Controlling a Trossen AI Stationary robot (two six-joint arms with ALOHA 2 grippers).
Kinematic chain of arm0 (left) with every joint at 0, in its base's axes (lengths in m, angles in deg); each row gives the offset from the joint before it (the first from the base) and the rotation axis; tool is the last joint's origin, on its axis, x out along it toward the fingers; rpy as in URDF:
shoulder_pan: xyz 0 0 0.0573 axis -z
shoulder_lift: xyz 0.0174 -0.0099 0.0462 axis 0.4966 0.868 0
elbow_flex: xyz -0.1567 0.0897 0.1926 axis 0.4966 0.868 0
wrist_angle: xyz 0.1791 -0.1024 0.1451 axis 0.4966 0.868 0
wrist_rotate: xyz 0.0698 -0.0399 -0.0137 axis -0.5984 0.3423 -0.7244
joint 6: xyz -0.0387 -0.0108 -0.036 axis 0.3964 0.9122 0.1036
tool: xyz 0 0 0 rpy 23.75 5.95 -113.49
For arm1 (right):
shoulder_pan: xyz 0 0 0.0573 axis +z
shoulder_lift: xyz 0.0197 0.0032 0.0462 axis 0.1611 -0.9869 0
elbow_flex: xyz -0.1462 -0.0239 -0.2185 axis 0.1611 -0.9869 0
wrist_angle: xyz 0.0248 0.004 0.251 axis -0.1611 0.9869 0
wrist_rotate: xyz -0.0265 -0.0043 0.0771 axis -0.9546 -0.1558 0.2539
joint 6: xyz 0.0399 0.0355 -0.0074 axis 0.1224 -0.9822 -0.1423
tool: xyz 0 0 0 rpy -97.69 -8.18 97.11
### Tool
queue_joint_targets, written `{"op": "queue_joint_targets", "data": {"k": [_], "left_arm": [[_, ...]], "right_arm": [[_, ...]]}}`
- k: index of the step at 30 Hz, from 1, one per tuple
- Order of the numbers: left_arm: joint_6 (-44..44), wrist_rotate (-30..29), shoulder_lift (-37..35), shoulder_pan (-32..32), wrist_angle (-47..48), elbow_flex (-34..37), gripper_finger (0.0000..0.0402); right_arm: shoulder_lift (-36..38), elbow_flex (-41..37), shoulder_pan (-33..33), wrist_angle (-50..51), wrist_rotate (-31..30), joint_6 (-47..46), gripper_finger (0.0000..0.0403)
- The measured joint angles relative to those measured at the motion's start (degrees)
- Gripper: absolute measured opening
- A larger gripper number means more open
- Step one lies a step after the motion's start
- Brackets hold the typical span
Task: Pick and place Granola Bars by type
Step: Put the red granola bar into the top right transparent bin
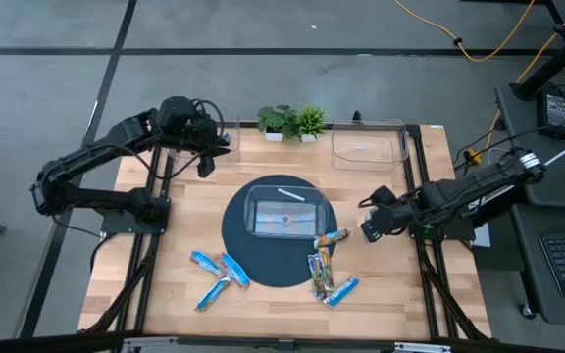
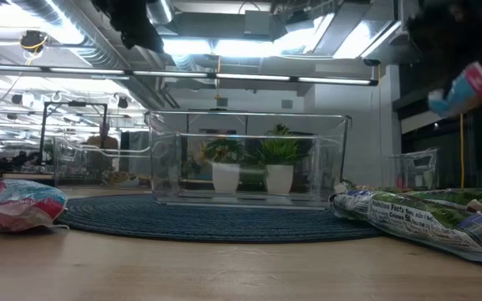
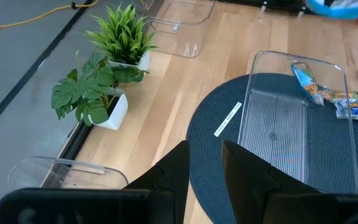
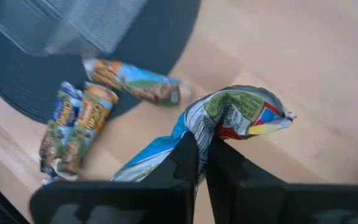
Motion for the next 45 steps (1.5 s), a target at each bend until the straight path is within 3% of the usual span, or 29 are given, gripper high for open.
{"op": "queue_joint_targets", "data": {"k": [5,14,23,35,45], "left_arm": [[0.0,0.0,0.4,0.0,0.0,0.0,0.0086],[0.5,0.0,0.4,0.0,0.0,0.0,0.0086],[0.9,0.0,0.4,0.0,0.0,0.0,0.0086],[1.1,0.0,0.4,0.0,0.0,0.0,0.0086],[2.2,0.0,0.4,0.0,0.0,0.0,0.0086]], "right_arm": [[0.0,3.7,-0.3,1.8,-2.7,3.7,0.0032],[0.3,9.0,-6.8,1.9,-0.6,17.2,0.0023],[2.3,16.0,-19.3,4.0,-0.1,31.5,0.0032],[1.8,24.7,-37.2,7.7,9.4,48.1,0.0031],[-5.2,29.7,-53.3,12.3,14.8,63.2,0.002]]}}
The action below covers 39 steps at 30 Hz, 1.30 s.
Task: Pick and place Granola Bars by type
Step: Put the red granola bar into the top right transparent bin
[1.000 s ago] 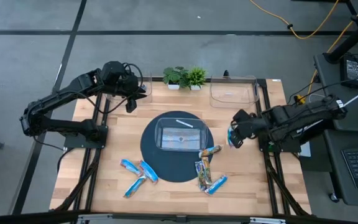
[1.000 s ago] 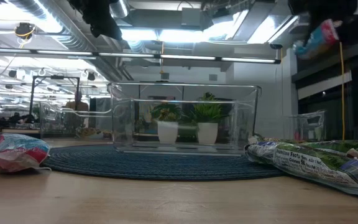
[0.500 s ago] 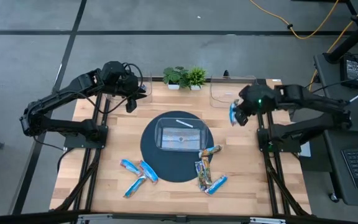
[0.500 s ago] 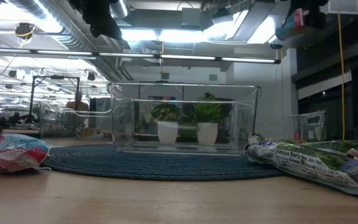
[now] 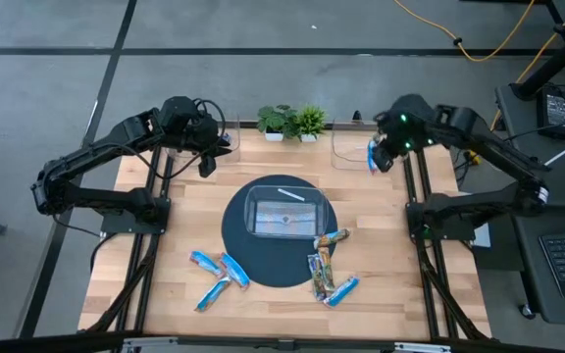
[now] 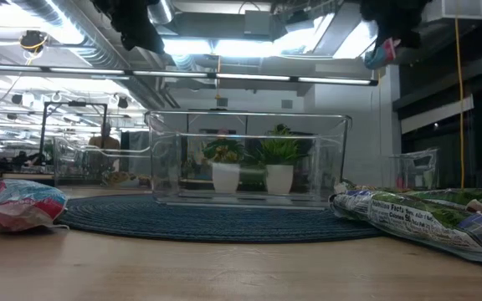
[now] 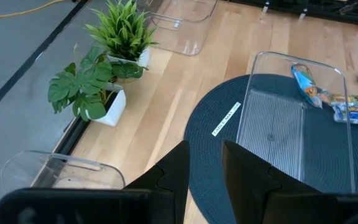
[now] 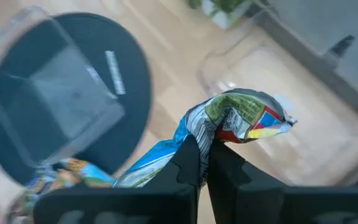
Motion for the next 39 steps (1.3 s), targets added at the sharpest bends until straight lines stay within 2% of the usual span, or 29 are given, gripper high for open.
{"op": "queue_joint_targets", "data": {"k": [7,14,23,30,39], "left_arm": [[-0.1,0.0,0.0,0.0,0.0,0.0,0.0086],[0.6,0.0,0.0,0.0,0.0,0.0,0.0086],[1.3,-0.1,0.0,0.0,0.0,0.0,0.0086],[1.7,-0.1,0.0,0.0,0.0,0.0,0.0086],[1.9,-0.2,0.0,0.0,0.0,0.0,0.0086]], "right_arm": [[-7.1,6.6,-9.7,2.9,0.0,9.4,0.0033],[-11.5,7.9,-14.4,2.8,0.0,13.4,0.0019],[-15.8,1.4,-18.7,-4.5,0.1,15.8,0.0034],[-17.9,-3.8,-19.7,-10.1,0.2,16.9,0.0018],[-21.5,-8.7,-20.3,-17.3,1.5,17.1,0.0031]]}}
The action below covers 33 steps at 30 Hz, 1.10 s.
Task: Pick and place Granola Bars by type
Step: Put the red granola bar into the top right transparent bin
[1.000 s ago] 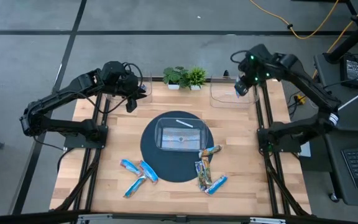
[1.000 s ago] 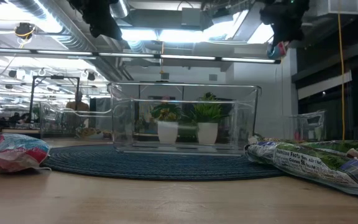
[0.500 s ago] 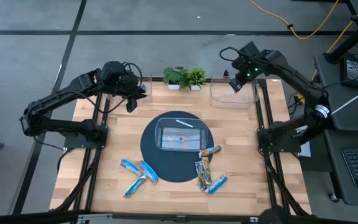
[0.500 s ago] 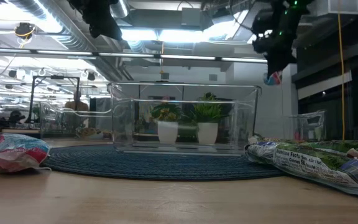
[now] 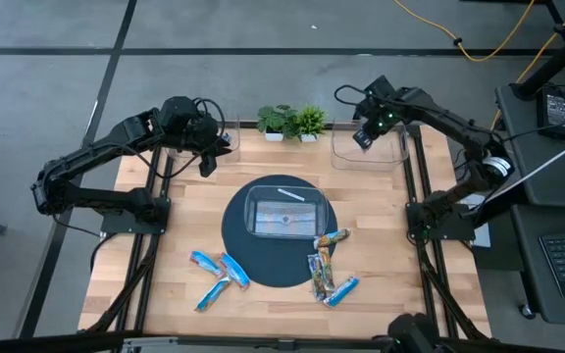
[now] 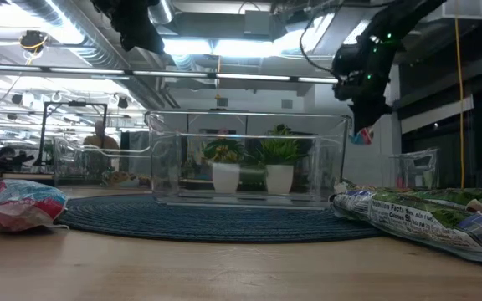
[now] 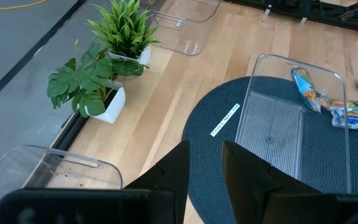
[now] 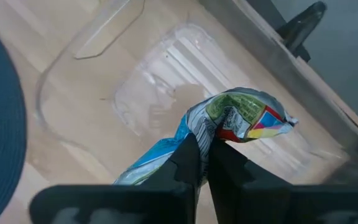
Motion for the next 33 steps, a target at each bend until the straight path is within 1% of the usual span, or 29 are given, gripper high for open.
{"op": "queue_joint_targets", "data": {"k": [5,8,14,22,33], "left_arm": [[0.9,-0.1,0.0,0.0,0.0,0.0,0.0086],[1.3,-0.4,0.0,0.0,0.0,0.0,0.0086],[1.9,-0.4,0.0,0.0,0.0,0.0,0.0086],[2.4,-0.5,0.0,0.0,0.0,0.0,0.0086],[2.6,-0.5,0.0,0.0,0.0,0.0,0.0086]], "right_arm": [[-3.1,-1.9,0.0,-4.4,0.0,0.0,0.0018],[-5.2,-2.1,0.0,-5.9,0.0,0.0,0.0018],[-10.1,-2.1,0.0,-7.3,0.0,0.0,0.0032],[-14.7,-2.1,0.0,-8.5,0.0,0.2,0.0017],[-15.9,-2.1,0.0,-10.2,0.0,0.0,0.0067]]}}
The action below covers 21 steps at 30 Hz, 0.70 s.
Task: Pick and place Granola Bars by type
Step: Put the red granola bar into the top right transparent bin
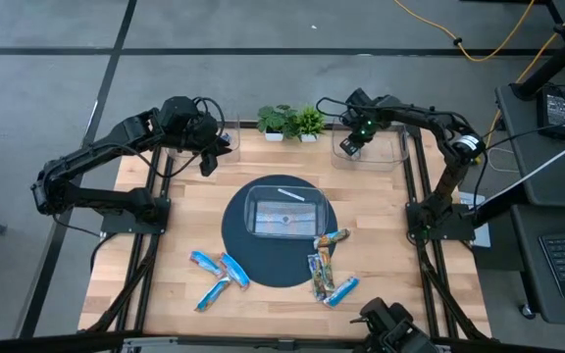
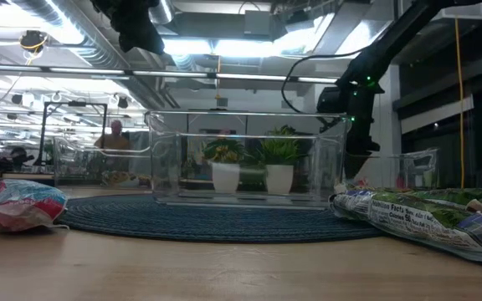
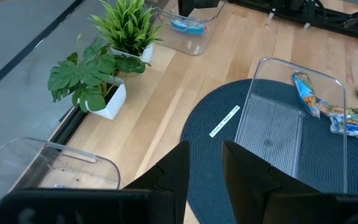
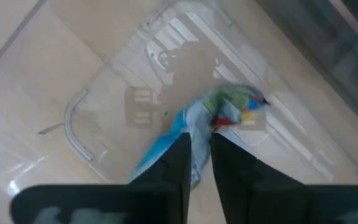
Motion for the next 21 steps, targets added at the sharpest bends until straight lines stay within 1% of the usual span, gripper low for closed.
{"op": "queue_joint_targets", "data": {"k": [7,11,19,21], "left_arm": [[-0.1,0.0,0.0,0.0,0.0,0.0,0.0086],[-0.2,0.0,0.0,0.0,0.0,0.0,0.0086],[-0.8,0.0,0.0,0.0,0.0,0.0,0.0086],[-0.6,0.2,0.0,0.0,0.1,0.0,0.0086]], "right_arm": [[0.3,0.0,0.0,0.4,0.0,0.0,0.0076],[2.5,0.0,0.0,0.6,0.0,0.1,0.0077],[11.1,0.0,0.1,0.8,0.1,0.3,0.0077],[14.0,0.0,0.7,1.2,1.1,1.2,0.0077]]}}
